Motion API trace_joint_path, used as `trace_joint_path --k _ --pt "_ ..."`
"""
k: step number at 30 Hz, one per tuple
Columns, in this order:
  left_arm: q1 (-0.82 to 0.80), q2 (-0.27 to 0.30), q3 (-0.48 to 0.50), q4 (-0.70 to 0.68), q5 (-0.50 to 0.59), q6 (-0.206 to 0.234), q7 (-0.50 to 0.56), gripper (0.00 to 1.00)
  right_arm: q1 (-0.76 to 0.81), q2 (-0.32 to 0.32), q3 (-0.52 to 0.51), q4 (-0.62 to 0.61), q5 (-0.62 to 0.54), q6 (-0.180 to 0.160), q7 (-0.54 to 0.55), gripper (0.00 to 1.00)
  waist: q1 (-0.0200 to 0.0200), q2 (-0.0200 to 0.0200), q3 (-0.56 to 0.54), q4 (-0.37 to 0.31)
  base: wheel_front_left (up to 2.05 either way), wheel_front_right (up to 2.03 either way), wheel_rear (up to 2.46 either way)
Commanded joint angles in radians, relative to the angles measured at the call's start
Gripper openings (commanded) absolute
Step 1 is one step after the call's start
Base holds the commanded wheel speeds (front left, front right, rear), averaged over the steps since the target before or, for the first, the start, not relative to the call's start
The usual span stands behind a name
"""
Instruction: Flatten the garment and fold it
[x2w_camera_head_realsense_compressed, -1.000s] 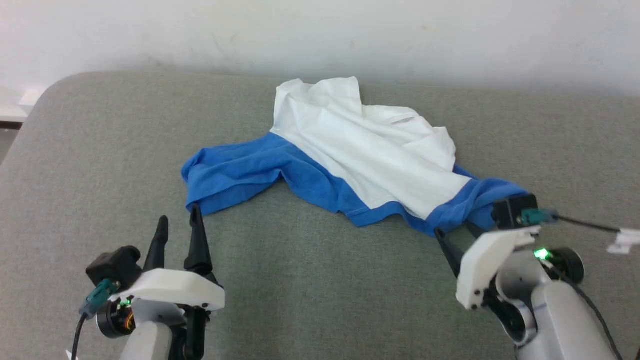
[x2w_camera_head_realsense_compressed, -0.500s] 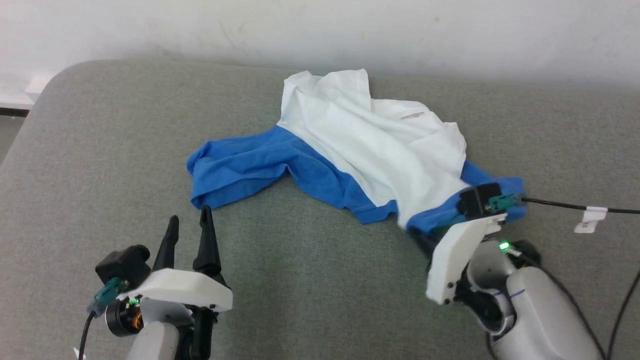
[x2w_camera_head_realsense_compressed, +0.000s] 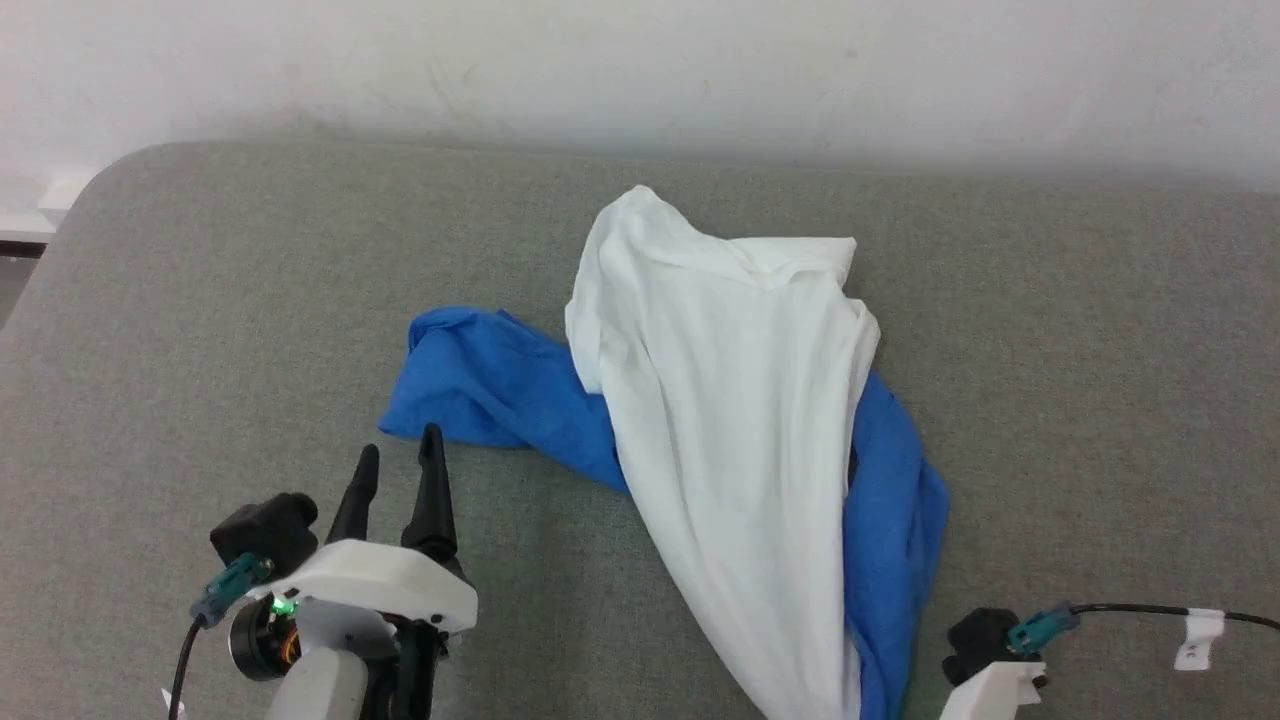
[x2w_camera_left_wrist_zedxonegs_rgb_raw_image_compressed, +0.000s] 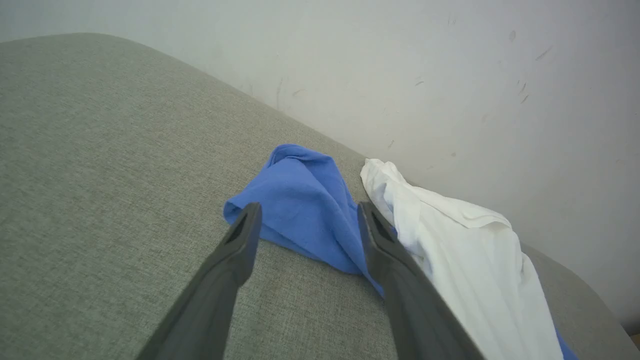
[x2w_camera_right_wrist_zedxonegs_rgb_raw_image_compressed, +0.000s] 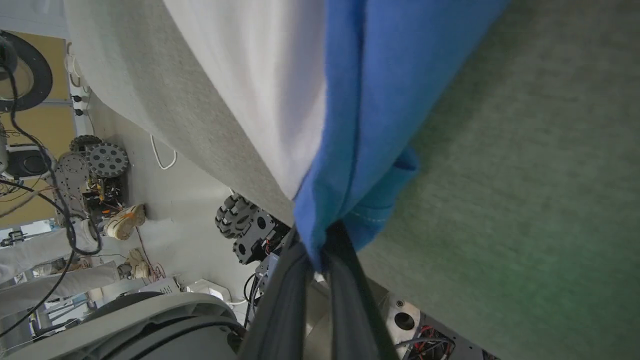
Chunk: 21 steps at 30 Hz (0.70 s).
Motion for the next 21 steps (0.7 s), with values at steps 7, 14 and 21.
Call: trace_joint_path --k 7,14,21 --pt "-0.001 0.002 -0.016 0.012 -0.007 -0.006 0.02 1.0 -0.016 0.023 -0.064 -0.124 -0.027 -0.001 -0.095 1.0 0.0 0.0 -0.013 -0.01 0.0 0.0 0.0" --pt "-0.002 -0.002 -0.031 0.015 -0.009 -0.006 0.026 1.0 -0.098 0.026 -0.241 -0.188 -0.151 -0.001 -0.288 1.0 0.0 0.0 -0.021 -0.003 0.0 0.0 0.0" --pt "-0.003 -0.005 -0.043 0.018 -0.011 -0.007 0.027 1.0 -0.293 0.026 -0.187 -0.031 -0.4 -0.001 -0.318 1.0 0.0 0.0 -0.005 0.001 0.0 0.0 0.0"
